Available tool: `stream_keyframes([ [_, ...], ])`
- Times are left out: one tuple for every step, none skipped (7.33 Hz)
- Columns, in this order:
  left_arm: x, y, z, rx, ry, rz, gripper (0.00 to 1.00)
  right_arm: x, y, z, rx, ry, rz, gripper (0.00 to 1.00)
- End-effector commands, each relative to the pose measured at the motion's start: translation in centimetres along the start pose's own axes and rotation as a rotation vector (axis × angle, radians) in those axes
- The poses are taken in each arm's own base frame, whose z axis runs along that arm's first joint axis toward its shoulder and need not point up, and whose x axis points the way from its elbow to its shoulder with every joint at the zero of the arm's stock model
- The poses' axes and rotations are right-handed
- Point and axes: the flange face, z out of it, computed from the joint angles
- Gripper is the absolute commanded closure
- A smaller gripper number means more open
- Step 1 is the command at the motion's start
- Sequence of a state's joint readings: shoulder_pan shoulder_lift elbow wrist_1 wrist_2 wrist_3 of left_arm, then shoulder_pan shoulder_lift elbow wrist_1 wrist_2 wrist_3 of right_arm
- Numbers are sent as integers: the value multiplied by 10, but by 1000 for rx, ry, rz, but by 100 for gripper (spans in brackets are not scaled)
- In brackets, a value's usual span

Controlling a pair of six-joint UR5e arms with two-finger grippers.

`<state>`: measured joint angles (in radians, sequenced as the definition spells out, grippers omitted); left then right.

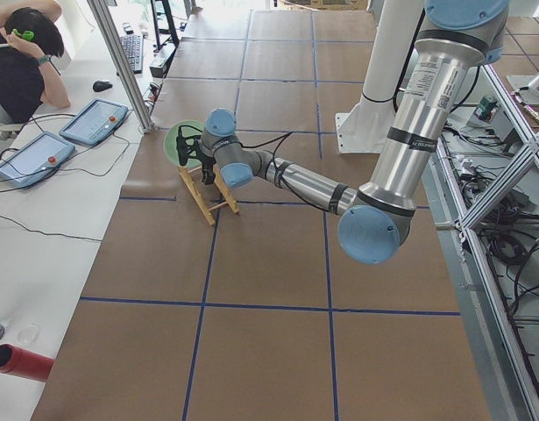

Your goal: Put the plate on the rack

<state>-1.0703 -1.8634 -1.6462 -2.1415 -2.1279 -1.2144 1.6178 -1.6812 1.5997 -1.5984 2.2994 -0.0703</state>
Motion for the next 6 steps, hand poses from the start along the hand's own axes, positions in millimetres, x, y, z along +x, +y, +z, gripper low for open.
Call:
stream_keyframes([
  [-24,-9,-46,-84,-233,160,0,0,0,1,-2,0,0,0],
  [-59,-17,-77,-112,-284,312,0,0,0,0,1,0,0,0],
  [-103,-28,-98,-127,-310,417,0,1,0,0,-1,0,1,0],
  [-146,-26,-110,-207,-232,442,0,1,0,0,-1,0,1,0],
  [-188,-9,-117,-291,-131,480,0,0,0,1,-2,0,0,0],
  [-233,-9,-124,-309,-140,501,0,1,0,0,-1,0,1,0],
])
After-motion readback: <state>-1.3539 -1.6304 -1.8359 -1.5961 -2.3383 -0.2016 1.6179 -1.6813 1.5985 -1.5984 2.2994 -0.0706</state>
